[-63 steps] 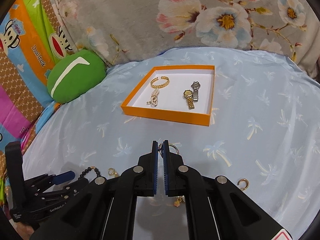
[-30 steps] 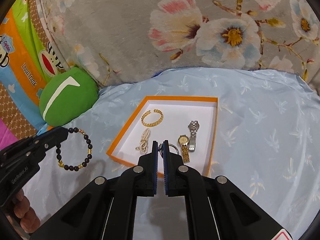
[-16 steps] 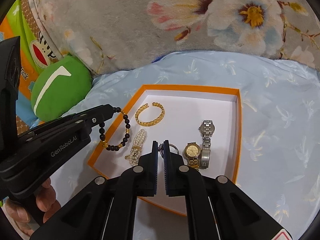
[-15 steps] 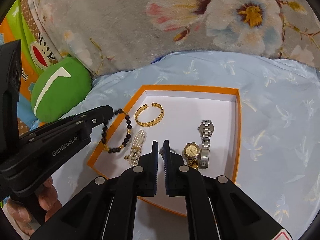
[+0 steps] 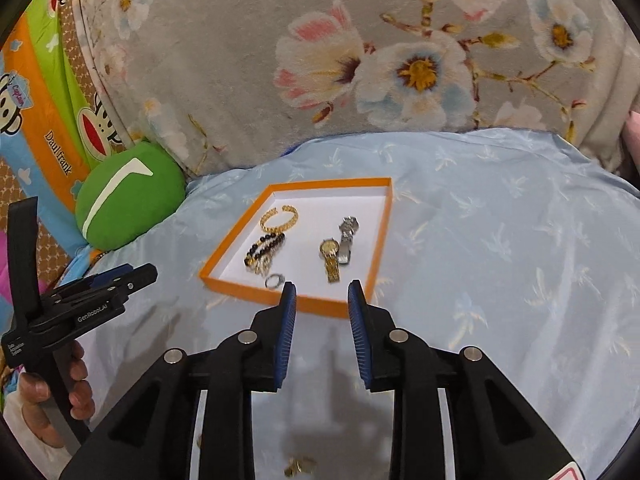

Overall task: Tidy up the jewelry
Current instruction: 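Open the left tool to drop the bead bracelet while the right tool drops the ring, then grasp a gold hoop earring with the right tool while the left tool approaches another hoop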

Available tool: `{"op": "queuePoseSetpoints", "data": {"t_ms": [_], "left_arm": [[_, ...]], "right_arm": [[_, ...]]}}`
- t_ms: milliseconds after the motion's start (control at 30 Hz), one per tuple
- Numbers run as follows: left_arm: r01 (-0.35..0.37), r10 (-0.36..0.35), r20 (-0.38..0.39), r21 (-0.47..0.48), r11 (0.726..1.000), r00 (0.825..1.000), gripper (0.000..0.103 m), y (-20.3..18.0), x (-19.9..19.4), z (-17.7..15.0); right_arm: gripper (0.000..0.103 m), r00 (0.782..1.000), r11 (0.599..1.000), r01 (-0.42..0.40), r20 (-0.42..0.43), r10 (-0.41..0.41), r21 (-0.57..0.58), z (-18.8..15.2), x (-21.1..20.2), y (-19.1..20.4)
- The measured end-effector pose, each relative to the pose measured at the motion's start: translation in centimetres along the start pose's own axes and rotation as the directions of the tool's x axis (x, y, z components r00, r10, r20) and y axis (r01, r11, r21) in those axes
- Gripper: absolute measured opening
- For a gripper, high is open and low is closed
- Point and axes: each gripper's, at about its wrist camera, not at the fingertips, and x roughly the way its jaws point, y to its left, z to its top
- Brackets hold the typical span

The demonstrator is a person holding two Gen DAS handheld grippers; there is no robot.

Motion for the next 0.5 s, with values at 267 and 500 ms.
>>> {"op": "queuePoseSetpoints", "data": {"t_ms": [267,500], "left_arm": [[0.004,-0.006,-0.055,-0.039,0.999,0.998,0.05,-0.3,-3.5,-7.2],[0.02,-0.03,-0.094,-0.098,0.995,0.995,0.05,-0.9,-3.9,-9.9]], "right_arm": [[0.029,0.994,0.996,0.07,-0.091,-0.066,0.049,-7.7,-3.7,-1.5],[0.029,0.992,0.996,0.064,-0.114,-0.057,0.057,-10.0,-4.6,-1.1]]}}
